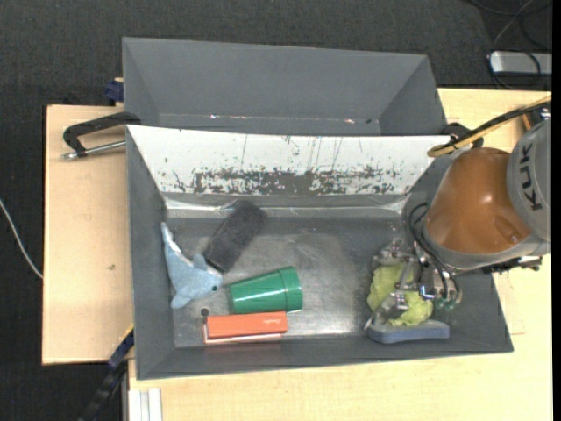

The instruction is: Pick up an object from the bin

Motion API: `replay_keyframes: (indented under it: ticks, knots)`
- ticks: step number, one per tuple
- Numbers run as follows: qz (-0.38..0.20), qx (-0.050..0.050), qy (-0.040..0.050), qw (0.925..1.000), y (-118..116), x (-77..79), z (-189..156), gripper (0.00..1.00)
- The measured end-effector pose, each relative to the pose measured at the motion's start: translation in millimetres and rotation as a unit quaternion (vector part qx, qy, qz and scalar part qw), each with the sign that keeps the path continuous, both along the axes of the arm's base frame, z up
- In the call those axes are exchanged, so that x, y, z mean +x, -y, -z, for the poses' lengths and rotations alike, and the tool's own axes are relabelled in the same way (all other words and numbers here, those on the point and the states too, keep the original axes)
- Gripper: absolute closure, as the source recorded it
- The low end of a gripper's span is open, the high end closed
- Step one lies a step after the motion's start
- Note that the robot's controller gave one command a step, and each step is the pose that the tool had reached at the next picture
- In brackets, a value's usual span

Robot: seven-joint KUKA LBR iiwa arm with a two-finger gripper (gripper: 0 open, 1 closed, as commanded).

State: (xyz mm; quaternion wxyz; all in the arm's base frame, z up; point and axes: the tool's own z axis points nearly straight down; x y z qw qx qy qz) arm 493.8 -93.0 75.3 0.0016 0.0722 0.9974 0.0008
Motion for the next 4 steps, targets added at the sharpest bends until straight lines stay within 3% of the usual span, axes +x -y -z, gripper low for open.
replay_keyframes:
  ticks: [1,4]
  knots:
    - [0.048,0.000,-0.0046,0.9988,2,0.0,15,1.00]
    - [0.058,0.000,-0.0030,0.9983,1,-2.3,-8,1.00]
